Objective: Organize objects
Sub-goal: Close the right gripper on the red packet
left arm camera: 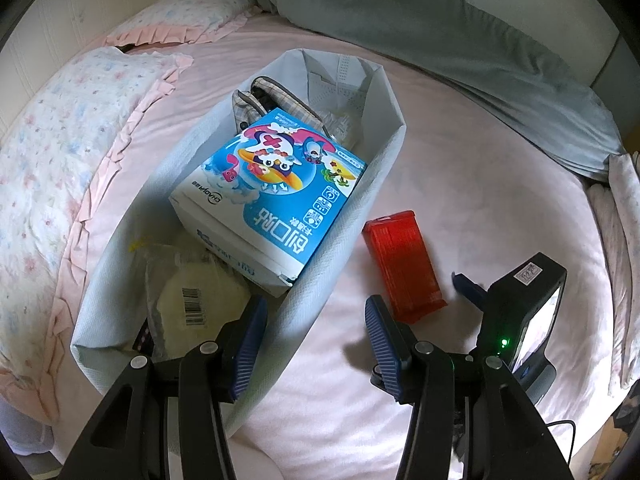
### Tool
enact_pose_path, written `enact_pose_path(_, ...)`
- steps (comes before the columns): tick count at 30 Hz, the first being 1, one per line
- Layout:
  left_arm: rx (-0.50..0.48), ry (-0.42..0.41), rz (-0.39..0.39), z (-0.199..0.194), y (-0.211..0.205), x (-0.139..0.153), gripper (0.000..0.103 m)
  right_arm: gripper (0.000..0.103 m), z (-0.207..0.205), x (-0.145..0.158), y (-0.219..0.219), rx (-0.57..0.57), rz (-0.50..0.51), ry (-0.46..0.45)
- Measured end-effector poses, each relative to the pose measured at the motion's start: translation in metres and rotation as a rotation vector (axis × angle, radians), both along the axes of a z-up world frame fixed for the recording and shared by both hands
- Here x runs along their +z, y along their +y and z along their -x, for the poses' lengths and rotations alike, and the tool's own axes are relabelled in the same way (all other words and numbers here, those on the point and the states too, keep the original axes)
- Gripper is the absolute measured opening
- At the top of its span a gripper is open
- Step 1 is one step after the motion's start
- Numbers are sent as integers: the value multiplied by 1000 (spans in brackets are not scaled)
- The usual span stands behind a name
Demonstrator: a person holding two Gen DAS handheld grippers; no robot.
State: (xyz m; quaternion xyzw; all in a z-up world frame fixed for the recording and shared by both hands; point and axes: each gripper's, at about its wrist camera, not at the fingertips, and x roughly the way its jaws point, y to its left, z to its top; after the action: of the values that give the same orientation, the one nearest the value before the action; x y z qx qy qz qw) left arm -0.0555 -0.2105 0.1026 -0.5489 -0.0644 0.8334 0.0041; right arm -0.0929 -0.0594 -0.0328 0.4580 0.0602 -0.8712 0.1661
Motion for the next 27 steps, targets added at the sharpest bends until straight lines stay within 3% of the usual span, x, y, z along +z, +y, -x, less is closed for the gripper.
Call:
enact_pose_path(24,26,-20,6,-1,-3,-2,49,102,5,1,-4,2,4,-4)
enact_pose_path(27,36,-23,1,0,-4,-3,49,103,6,0,-12,0,-32,2)
